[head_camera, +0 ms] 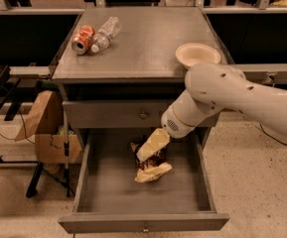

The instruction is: Pick brown chip bag from middle drawer and place on counter

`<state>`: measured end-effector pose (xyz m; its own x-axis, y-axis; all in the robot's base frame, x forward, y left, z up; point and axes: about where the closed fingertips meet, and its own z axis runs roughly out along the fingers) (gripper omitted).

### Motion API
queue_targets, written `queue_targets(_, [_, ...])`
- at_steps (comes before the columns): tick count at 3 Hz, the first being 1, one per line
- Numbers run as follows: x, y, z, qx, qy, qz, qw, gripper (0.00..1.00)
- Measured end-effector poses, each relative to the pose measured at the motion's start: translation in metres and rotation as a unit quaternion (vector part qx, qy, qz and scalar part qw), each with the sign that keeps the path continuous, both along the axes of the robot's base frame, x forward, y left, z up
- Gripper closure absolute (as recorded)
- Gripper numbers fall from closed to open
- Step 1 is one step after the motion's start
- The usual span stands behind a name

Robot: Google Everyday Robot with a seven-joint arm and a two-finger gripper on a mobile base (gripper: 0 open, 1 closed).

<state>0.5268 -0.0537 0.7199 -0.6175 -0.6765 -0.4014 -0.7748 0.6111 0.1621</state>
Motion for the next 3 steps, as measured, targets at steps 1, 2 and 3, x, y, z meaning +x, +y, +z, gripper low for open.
queue_targets(1, [0.000, 0.000, 0.000, 0.000, 0.000, 0.000, 1.0000, 0.00])
queue_targets(2, [0.005, 0.014, -0.027, -0.004, 0.006, -0.015, 0.9999, 0.00])
queue_targets(3, [0.018, 0.050, -0.131, 0.021, 0.048, -0.075, 0.9958, 0.00])
